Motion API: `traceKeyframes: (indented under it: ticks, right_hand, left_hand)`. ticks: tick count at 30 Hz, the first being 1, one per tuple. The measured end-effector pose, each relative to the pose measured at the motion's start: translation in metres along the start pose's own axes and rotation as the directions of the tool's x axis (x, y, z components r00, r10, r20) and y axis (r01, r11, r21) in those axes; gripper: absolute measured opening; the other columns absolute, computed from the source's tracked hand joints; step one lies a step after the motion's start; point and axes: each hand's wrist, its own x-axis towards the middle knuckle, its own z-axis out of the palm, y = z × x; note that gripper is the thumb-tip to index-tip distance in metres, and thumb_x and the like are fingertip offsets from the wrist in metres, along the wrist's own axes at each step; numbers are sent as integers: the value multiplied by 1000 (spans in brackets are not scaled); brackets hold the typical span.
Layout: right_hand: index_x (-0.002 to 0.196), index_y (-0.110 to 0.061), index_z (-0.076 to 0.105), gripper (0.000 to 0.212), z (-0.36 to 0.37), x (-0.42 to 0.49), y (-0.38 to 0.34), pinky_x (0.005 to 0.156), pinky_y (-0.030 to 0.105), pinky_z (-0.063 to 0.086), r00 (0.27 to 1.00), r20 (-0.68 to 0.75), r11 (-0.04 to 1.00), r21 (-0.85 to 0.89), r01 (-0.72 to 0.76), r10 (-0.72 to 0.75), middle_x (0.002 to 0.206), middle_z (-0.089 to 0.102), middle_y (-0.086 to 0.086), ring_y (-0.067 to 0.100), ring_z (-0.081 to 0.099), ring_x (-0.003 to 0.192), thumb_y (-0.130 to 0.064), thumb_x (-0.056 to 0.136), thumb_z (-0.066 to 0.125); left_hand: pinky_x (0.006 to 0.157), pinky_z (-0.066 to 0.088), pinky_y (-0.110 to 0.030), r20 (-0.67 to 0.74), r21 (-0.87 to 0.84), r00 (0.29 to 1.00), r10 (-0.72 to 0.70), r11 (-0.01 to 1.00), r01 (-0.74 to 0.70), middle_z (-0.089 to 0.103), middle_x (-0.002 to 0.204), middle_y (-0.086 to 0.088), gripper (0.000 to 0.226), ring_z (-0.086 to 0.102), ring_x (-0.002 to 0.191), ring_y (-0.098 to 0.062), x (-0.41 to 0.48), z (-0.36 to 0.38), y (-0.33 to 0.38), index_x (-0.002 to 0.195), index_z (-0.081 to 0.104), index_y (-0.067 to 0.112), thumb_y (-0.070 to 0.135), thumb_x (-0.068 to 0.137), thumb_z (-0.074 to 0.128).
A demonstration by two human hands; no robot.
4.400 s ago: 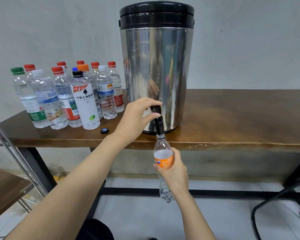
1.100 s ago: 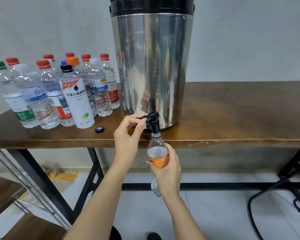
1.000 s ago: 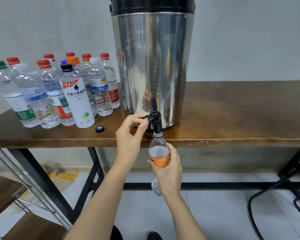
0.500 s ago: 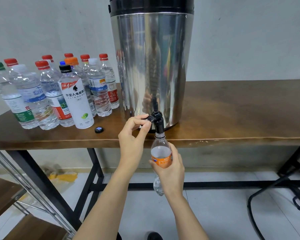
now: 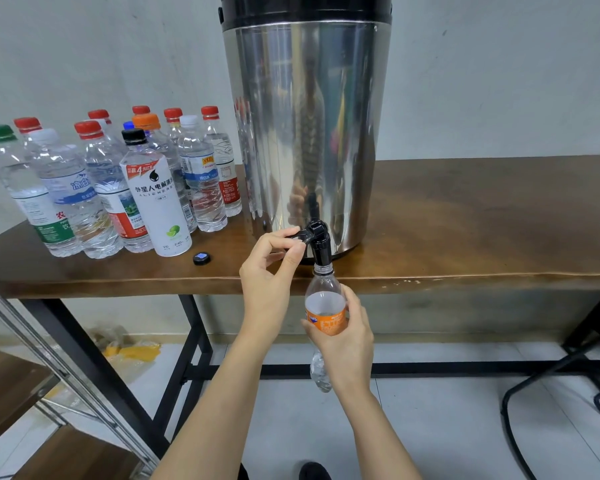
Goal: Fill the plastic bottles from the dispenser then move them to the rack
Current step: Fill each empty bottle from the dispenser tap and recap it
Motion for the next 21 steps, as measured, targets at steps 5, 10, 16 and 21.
traceKeyframes:
  ticks: [5,10,16,21]
  right_hand:
    - [137,-40,45,82,0,1,0,85,30,54,1000,1,1000,-11,-2,2,126,54,-17,1,51,106,-36,68,89]
    - [137,-40,45,82,0,1,0,85,29,53,1000,0,1000,-5,-1,1,125,53,-18,-1,49,103,-35,68,89]
    - [136,-39,44,81,-1,1,-1,83,25,52,1000,6,1000,1,7,-7,124,52,-19,-1,49,104,-33,68,89]
    - [137,-37,45,82,-2,1,-1,78,17,45,1000,5,1000,-8,19,-19,125,53,-17,-1,50,104,-33,68,89]
  left_hand:
    - [93,50,-35,-5,-6,1000,3,1000,-3,70,111,11,19,64,110,-16,0,1,-2,80,65,26,12,93,65]
    - [93,50,-35,-5,-15,1000,0,1000,0,70,111,11,19,64,110,-16,0,1,-2,81,66,27,12,92,66]
    - [95,50,-39,-7,-15,1000,-10,1000,10,70,111,12,18,64,110,-17,-1,1,-3,81,66,26,12,92,66]
    - [96,51,-42,-11,-19,1000,-14,1000,14,70,111,12,17,64,110,-16,-1,1,-2,81,66,25,11,92,66]
